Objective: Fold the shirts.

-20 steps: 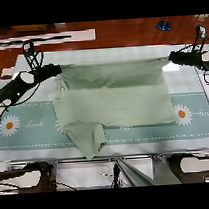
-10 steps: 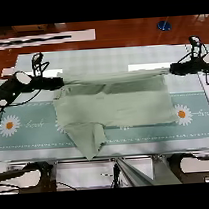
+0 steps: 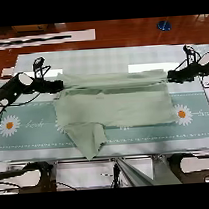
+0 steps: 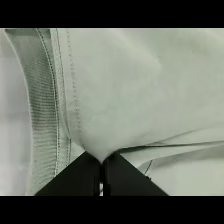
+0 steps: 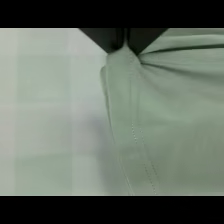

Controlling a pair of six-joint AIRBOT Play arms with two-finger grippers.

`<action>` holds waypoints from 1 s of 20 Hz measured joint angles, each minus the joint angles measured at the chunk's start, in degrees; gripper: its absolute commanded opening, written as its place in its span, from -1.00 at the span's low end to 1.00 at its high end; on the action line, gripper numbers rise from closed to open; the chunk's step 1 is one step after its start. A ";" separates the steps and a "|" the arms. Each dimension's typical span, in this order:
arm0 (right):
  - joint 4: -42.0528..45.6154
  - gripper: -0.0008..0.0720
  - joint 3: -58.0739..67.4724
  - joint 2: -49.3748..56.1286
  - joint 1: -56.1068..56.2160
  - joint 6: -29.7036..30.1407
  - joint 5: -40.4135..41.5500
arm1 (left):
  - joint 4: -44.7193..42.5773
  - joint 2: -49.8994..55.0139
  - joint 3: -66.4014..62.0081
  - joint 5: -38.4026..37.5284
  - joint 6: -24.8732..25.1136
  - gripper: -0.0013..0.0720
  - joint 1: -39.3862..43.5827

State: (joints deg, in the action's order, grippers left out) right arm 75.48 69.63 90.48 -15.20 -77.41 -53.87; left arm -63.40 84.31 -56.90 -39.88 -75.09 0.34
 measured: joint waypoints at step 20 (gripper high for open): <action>-10.32 0.27 -22.18 -23.74 -24.70 11.45 -14.78 | 9.16 -26.86 28.44 -34.10 17.35 0.53 -29.38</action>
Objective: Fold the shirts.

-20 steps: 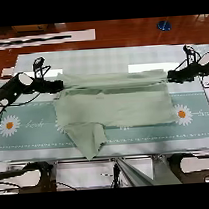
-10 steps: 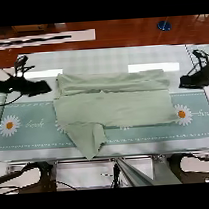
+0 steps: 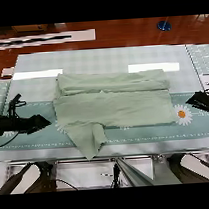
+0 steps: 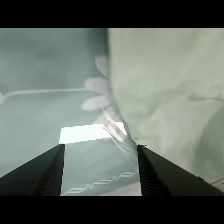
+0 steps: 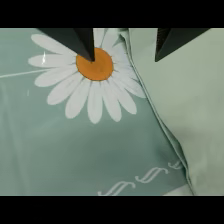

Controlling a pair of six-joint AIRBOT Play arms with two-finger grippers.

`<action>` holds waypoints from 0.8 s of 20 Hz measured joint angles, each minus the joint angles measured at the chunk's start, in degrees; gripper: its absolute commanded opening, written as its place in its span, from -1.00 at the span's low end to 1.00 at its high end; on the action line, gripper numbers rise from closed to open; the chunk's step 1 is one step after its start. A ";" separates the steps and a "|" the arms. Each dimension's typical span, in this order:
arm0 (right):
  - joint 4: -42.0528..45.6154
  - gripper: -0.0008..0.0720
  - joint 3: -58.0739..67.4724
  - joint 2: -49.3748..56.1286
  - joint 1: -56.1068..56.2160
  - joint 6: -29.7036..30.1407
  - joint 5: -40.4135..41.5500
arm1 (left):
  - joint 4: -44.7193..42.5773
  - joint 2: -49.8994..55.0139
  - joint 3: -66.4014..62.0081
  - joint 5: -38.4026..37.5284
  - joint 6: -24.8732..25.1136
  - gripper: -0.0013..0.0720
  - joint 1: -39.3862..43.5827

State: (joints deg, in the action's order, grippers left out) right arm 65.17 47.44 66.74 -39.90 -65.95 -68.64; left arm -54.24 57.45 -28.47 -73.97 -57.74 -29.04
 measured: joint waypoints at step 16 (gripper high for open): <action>-6.67 0.27 -1.64 -1.97 -1.75 1.79 -2.78 | 12.96 11.19 5.62 11.87 2.99 -0.90 17.97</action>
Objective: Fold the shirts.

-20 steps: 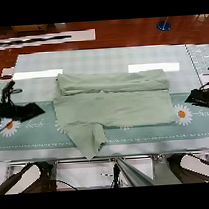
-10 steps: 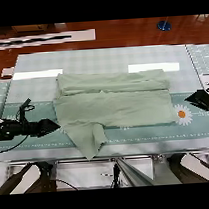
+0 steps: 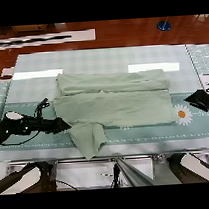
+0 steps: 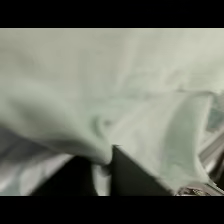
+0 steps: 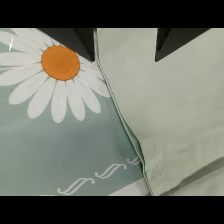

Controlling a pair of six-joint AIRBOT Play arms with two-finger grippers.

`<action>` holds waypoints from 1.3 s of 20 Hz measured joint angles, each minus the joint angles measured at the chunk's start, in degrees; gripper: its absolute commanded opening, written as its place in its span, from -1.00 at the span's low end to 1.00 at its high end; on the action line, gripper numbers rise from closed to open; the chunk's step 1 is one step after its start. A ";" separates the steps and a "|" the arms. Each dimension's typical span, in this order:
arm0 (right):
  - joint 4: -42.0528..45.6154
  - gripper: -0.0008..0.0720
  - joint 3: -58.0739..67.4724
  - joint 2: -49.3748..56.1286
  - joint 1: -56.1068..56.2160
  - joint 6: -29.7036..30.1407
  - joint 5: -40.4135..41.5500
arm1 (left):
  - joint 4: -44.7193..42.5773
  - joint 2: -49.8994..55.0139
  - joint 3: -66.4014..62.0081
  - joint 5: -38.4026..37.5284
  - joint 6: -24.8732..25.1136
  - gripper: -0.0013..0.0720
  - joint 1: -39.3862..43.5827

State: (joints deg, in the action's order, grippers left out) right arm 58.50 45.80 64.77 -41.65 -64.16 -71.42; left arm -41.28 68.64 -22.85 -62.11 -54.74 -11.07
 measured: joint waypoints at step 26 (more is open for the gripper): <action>-1.22 -0.91 -11.78 7.19 5.22 -3.08 3.26 | 0.26 1.49 -0.02 2.05 -1.55 -0.91 1.33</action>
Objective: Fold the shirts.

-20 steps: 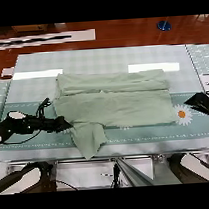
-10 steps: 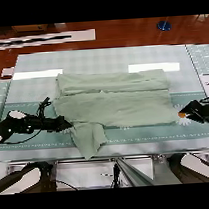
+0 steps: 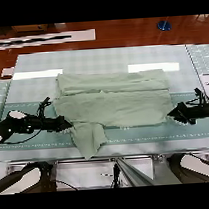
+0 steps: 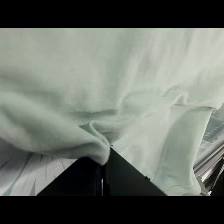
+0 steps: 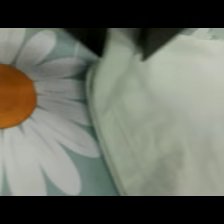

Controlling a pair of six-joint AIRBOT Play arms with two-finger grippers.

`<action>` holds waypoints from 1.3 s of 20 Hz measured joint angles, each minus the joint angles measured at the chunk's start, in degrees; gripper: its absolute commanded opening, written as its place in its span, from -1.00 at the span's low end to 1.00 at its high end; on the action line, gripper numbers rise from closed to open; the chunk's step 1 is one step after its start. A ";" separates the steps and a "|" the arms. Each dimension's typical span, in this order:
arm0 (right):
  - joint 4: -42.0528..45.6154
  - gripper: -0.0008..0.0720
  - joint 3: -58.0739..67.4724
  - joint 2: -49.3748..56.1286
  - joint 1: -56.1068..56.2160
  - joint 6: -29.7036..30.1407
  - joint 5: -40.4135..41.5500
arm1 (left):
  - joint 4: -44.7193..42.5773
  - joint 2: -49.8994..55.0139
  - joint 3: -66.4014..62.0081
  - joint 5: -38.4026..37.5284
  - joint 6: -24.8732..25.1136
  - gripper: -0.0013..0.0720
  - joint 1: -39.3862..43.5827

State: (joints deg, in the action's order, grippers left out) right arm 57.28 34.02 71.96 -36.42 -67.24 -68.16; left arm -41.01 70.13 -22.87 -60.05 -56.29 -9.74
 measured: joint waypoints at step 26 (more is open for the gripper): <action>-14.56 -0.92 21.66 0.13 14.58 2.03 17.77 | 15.32 9.18 -38.29 -0.13 -1.18 -0.91 0.04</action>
State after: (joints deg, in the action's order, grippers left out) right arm 42.72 55.68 72.10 -21.85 -65.21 -50.39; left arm -25.69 79.31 -61.17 -60.18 -57.47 -9.69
